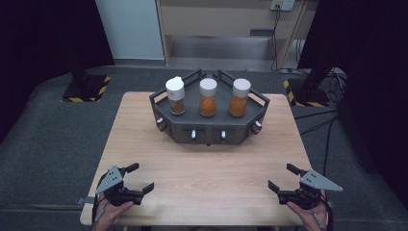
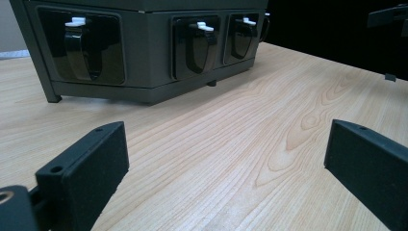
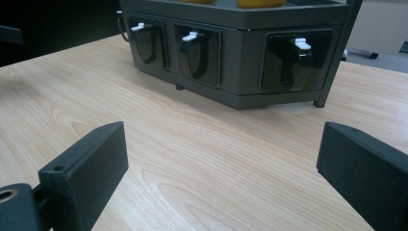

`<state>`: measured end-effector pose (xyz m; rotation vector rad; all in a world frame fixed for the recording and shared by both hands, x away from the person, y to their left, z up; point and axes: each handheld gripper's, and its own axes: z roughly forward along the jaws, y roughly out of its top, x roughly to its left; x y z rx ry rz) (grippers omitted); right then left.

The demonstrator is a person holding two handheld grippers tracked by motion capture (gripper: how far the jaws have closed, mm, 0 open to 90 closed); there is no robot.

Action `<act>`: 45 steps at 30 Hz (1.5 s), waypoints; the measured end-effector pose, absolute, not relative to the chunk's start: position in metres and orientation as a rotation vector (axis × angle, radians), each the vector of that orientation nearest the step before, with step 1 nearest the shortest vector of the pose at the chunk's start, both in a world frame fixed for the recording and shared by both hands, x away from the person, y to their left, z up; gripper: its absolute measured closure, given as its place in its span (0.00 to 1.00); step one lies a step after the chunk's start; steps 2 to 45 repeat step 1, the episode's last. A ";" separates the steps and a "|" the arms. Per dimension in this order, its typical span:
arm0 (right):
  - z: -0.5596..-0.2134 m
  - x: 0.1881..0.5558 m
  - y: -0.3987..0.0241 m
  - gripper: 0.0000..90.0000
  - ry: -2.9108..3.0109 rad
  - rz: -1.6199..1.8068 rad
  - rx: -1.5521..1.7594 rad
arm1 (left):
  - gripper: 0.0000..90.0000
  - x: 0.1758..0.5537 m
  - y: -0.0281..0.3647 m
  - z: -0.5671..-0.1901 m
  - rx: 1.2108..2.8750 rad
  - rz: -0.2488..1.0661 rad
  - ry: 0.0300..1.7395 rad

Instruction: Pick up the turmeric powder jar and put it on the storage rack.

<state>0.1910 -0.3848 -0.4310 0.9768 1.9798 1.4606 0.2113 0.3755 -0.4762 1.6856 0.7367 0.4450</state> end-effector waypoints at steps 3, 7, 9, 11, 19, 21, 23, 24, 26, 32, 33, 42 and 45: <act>-0.431 0.191 -0.385 0.04 1.978 1.461 0.977 | 0.01 0.211 0.375 -0.476 1.686 0.445 0.737; -0.431 0.191 -0.385 0.04 1.978 1.461 0.977 | 0.01 0.211 0.375 -0.476 1.686 0.445 0.737; -0.431 0.191 -0.385 0.04 1.978 1.461 0.977 | 0.01 0.211 0.375 -0.476 1.686 0.445 0.737; -0.431 0.191 -0.385 0.04 1.978 1.461 0.977 | 0.01 0.211 0.375 -0.476 1.686 0.445 0.737; -0.431 0.191 -0.385 0.04 1.978 1.461 0.977 | 0.01 0.211 0.375 -0.476 1.686 0.445 0.737; -0.431 0.191 -0.385 0.04 1.978 1.461 0.977 | 0.01 0.211 0.375 -0.476 1.686 0.445 0.737; -0.431 0.191 -0.385 0.04 1.978 1.461 0.977 | 0.01 0.211 0.375 -0.476 1.686 0.445 0.737; -0.431 0.191 -0.385 0.04 1.978 1.461 0.977 | 0.01 0.211 0.375 -0.476 1.686 0.445 0.737; -0.431 0.191 -0.385 0.04 1.978 1.461 0.977 | 0.01 0.211 0.375 -0.476 1.686 0.445 0.737; -0.431 0.191 -0.385 0.04 1.978 1.461 0.977 | 0.01 0.211 0.375 -0.476 1.686 0.445 0.737; -0.431 0.191 -0.385 0.04 1.978 1.461 0.977 | 0.01 0.211 0.375 -0.476 1.686 0.445 0.737; -0.431 0.191 -0.385 0.04 1.978 1.461 0.977 | 0.01 0.211 0.375 -0.476 1.686 0.445 0.737; -0.431 0.191 -0.385 0.04 1.978 1.461 0.977 | 0.01 0.211 0.375 -0.476 1.686 0.445 0.737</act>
